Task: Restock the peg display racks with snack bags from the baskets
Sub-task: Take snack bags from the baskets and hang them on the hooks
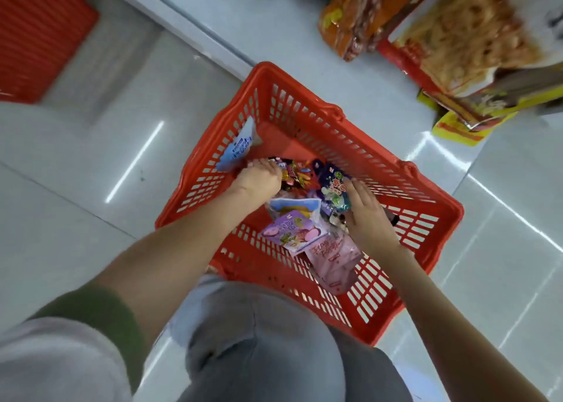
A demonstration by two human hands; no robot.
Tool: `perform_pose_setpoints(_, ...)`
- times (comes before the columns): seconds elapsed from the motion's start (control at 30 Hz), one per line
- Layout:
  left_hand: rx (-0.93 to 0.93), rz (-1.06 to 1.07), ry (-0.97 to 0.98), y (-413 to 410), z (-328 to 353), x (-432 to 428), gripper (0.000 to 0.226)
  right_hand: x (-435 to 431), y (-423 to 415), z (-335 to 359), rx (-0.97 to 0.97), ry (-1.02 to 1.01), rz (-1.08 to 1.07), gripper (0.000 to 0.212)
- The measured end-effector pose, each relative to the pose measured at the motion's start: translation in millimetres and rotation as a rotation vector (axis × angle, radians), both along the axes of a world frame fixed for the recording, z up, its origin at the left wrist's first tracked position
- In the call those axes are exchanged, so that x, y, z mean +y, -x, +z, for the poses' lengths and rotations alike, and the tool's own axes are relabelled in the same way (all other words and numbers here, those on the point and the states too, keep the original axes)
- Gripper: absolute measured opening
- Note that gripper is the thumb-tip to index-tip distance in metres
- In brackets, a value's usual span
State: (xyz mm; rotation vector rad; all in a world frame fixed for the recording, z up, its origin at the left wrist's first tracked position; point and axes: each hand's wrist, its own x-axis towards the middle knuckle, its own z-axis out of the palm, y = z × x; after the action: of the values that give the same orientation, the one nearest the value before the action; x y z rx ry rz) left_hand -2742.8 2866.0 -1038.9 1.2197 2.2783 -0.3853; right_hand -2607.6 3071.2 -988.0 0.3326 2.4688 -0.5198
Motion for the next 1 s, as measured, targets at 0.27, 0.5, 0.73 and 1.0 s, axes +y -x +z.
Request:
perform_pose_setpoints(0.27, -0.765, 0.898, -0.516, -1.4, 274.1, -15.1, 0.041, -50.4, 53.6, 232.0, 0.154, 0.737, -0.759, 0.052)
perform_pose_setpoints(0.5, -1.091, 1.145, -0.754, 16.8, 515.9, -27.3, 0.043, -76.5, 101.9, 467.3, 0.397, 0.965, -1.001, 0.028)
perform_pose_setpoints(0.73, -0.762, 1.104, -1.330, 48.9, 735.9, -29.4, 0.018, -87.1, 137.3, 702.3, 0.671, 0.897, -0.701, 0.027)
perform_pose_setpoints(1.0, -0.425, 0.913, -1.614, 97.6, 884.3, -46.3, 0.028, -97.6, 190.0, 881.2, 1.007, 0.563, -0.140, 0.018)
